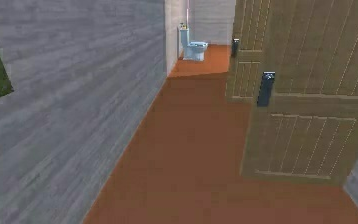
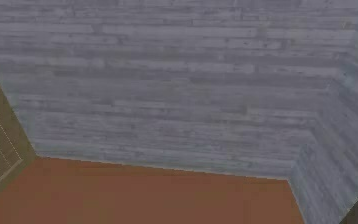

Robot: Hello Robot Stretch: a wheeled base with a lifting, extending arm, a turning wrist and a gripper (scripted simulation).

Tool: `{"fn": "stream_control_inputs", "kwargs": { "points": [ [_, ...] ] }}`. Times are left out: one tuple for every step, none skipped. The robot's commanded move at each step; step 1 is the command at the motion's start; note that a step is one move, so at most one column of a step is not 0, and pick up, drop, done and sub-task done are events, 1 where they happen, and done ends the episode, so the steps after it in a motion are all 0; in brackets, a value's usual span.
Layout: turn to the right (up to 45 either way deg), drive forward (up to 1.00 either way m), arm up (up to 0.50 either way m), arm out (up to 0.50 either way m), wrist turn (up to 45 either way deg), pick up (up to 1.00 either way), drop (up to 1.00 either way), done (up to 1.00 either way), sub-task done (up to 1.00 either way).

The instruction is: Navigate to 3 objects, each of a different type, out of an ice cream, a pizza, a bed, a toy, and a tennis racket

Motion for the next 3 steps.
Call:
{"fn": "stream_control_inputs", "kwargs": {
  "points": [
    [0.0,1.0,0.0,0.0,0.0,0.0,0.0,0.0,0.0],
    [0.0,1.0,0.0,0.0,0.0,0.0,0.0,0.0,0.0],
    [3.0,0.0,0.0,0.0,0.0,0.0,0.0,0.0,0.0]
  ]
}}
